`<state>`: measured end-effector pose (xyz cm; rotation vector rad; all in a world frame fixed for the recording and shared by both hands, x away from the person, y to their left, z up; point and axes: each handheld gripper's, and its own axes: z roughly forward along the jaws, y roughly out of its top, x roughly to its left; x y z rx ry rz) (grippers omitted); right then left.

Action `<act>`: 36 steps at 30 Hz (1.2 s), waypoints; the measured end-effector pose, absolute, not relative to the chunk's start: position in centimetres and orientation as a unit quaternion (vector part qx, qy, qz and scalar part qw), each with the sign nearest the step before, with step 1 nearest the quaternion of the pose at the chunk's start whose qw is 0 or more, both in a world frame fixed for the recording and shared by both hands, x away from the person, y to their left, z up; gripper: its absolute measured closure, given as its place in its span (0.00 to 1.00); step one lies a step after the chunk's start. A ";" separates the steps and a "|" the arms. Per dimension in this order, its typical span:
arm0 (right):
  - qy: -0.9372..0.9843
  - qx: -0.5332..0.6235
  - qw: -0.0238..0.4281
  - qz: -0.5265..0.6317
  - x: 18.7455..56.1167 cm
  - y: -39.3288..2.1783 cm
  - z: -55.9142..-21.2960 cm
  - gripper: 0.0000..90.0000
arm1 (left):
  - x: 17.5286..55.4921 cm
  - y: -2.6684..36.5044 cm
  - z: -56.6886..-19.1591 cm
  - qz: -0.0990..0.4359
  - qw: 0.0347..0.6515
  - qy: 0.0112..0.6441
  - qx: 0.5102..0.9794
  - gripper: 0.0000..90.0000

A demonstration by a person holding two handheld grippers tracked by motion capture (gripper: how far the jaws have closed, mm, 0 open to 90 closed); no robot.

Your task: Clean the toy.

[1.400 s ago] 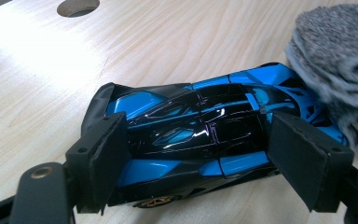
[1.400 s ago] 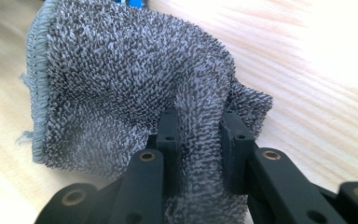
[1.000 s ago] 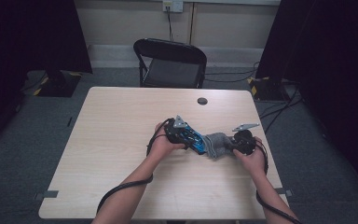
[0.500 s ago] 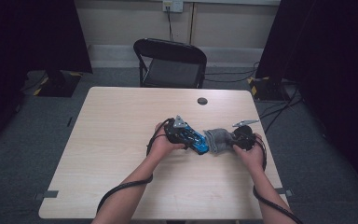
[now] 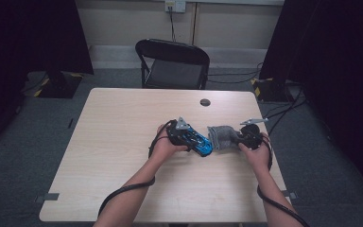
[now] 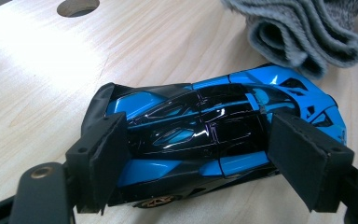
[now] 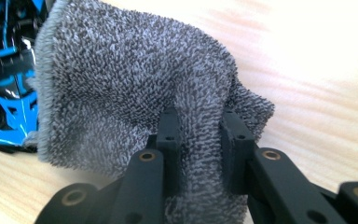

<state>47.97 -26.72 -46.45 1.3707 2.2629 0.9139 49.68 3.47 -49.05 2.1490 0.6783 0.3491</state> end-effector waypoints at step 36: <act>0.838 0.371 0.102 0.387 40.7 -24.7 -45.0 0.81 | 49.6 3.3 -49.0 0.137 0.414 0.271 0.858 0.23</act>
